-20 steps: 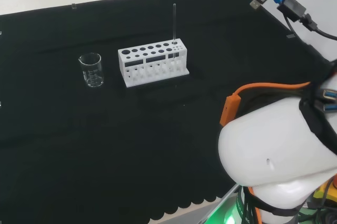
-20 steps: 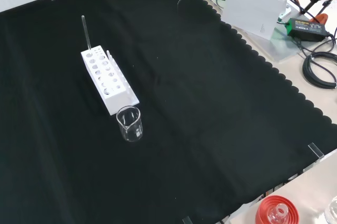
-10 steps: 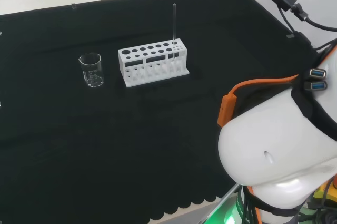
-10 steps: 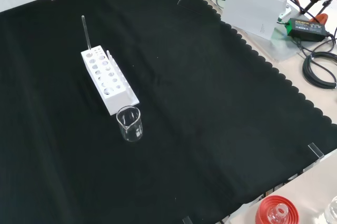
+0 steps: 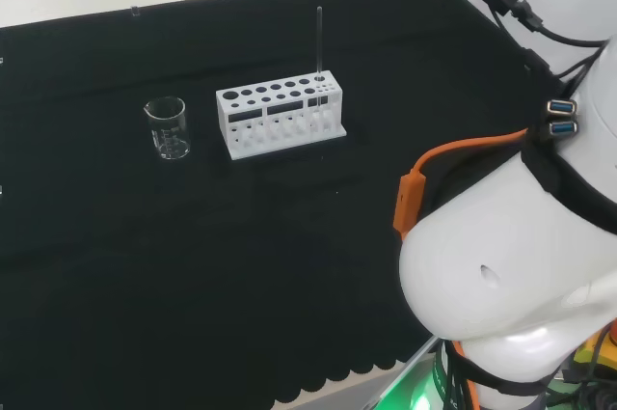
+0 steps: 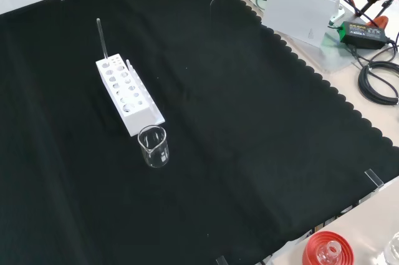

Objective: Take the glass rod from the white test tube rack.

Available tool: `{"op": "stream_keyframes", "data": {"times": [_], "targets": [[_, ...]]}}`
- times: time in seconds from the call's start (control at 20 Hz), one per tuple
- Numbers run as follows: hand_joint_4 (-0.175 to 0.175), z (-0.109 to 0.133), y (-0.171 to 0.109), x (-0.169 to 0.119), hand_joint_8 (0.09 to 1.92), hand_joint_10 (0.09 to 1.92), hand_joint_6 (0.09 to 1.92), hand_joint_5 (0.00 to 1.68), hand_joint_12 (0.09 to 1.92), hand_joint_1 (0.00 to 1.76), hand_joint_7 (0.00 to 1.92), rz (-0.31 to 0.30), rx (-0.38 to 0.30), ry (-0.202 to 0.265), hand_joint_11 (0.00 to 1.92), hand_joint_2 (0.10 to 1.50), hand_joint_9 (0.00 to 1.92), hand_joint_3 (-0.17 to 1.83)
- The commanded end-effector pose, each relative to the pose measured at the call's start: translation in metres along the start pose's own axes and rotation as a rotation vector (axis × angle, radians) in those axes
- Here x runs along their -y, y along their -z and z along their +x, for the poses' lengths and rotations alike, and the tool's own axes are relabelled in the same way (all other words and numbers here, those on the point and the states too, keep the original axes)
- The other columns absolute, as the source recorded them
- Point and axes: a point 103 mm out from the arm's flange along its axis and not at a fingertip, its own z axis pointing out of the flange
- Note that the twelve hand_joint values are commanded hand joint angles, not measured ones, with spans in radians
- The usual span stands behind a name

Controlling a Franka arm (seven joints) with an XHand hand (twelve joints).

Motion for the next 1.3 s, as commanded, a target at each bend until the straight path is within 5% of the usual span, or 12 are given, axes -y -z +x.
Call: {"op": "stream_keyframes", "data": {"times": [0.05, 1.3], "targets": [[0.073, 0.014, -0.009, -0.023, 0.76, 0.95, 0.09, 0.18, 1.48, 0.47, 0.18, 0.005, -0.002, 0.028, 0.3, 0.93, 0.32, 0.13], [0.062, 0.06, -0.064, -0.057, 0.79, 0.84, 0.09, 0.23, 1.34, 0.49, 0.31, 0.077, -0.001, 0.095, 0.6, 0.93, 0.6, 0.17]]}}
